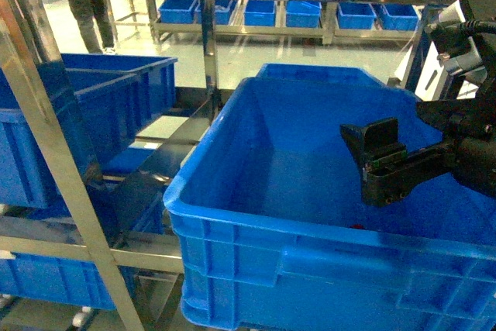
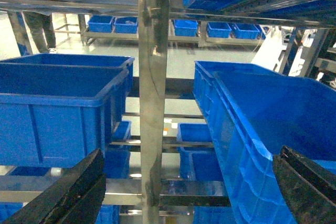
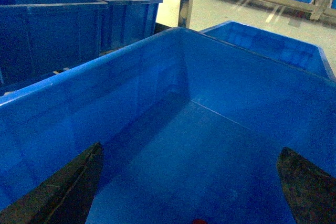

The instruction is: Pick red block from blue box to shelf

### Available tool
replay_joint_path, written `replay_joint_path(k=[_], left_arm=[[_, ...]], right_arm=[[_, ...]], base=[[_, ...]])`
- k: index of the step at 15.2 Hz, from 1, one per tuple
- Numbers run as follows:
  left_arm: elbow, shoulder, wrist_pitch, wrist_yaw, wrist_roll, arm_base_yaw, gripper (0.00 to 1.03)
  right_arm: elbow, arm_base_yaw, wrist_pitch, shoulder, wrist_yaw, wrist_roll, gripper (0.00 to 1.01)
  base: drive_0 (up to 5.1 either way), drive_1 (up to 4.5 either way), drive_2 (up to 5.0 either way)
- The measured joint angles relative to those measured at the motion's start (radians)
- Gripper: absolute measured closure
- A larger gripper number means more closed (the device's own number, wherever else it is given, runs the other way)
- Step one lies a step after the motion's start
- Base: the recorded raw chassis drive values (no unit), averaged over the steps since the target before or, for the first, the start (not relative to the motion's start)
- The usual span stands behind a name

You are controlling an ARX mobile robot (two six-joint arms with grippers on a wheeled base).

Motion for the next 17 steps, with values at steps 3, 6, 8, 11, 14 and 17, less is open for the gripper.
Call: replay_joint_path(k=[3,6,8,11,14,17], left_arm=[[0.0,0.0,0.0,0.0,0.0,0.0,0.05],[0.0,0.0,0.0,0.0,0.0,0.0,0.05],[0.0,0.0,0.0,0.0,0.0,0.0,0.05],[0.0,0.0,0.0,0.0,0.0,0.0,0.05],[0.0,0.0,0.0,0.0,0.0,0.0,0.05],[0.0,0.0,0.0,0.0,0.0,0.0,0.05]], right_arm=[[0.002,0.0,-0.017,0.0,-0.005,0.0,0.03],[0.006,-0.002,-0.061,0.0,-0.001,0.0,0.03],[-0.018,-0.005,-0.068,-0.064,0.0,0.003,0.03],[-0.059,-0.024,-0.09,-0.182,0.005,0.003,0.03],[-0.152,-0.029,-0.102,-0.284,0.031,-0.011,0.03],[-0.255,-0.076,-0.15,-0.383,0.039,-0.043,0.03]], base=[[0.0,0.0,0.0],[0.0,0.0,0.0],[0.0,0.0,0.0],[0.0,0.0,0.0],[0.0,0.0,0.0],[0.0,0.0,0.0]])
